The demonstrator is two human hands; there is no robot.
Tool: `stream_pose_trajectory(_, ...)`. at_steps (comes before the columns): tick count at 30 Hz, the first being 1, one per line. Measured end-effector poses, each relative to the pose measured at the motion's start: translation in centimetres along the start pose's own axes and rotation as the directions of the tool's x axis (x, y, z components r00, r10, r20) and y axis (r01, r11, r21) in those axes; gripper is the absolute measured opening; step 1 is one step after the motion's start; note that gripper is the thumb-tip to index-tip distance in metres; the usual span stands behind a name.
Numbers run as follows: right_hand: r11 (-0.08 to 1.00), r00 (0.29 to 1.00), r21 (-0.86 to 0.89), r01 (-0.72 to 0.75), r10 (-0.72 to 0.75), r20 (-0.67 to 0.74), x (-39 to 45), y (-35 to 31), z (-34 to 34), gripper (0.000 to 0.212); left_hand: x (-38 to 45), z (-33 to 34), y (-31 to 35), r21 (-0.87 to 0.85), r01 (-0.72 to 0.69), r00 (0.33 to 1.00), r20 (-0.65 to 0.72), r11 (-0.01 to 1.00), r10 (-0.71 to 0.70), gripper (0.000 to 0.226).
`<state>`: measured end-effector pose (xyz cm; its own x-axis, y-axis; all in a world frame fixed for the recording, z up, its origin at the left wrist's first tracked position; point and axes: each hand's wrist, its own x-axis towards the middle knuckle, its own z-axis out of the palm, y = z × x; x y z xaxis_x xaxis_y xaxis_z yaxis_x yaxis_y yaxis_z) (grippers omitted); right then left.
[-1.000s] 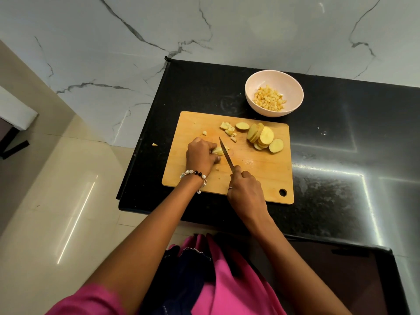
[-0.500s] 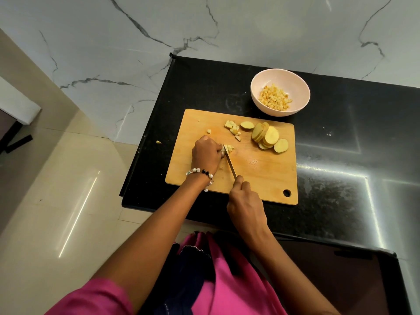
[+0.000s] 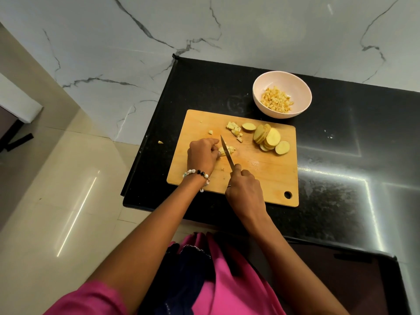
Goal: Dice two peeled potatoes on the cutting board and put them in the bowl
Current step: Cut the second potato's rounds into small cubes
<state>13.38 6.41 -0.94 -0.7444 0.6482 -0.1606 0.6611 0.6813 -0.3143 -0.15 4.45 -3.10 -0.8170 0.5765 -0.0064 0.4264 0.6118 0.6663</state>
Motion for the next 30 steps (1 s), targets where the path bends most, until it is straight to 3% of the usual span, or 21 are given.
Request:
stream_pose_trajectory(9,0.99,0.998,-0.131,0.061,-0.06,0.01,0.3,-0.8,0.4,0.033,-0.1,0.7,-0.4,0.006,-0.085,0.995,-0.045,0.996,0.085,0.04)
stream_pose_trajectory(16,0.99,0.997,-0.132,0.056,-0.048,0.062,-2.1,0.7,0.7,0.046,-0.5,0.9,-0.7,0.067,-0.15,0.985,-0.075,0.986,0.154,0.052)
stream_pose_trajectory(23,0.999,1.0,-0.04,0.009,-0.008,0.024,-1.1,0.6,-0.1,0.051,-0.4,0.8,-1.2,-0.016,-0.135,0.99,-0.052,0.991,0.134,0.062)
stream_pose_trajectory(30,0.997,0.999,-0.061,0.04,-0.039,0.026,-0.1,-0.2,0.2,0.045,-0.5,0.8,-1.1,-0.016,-0.095,0.993,-0.074,0.995,0.093,0.065)
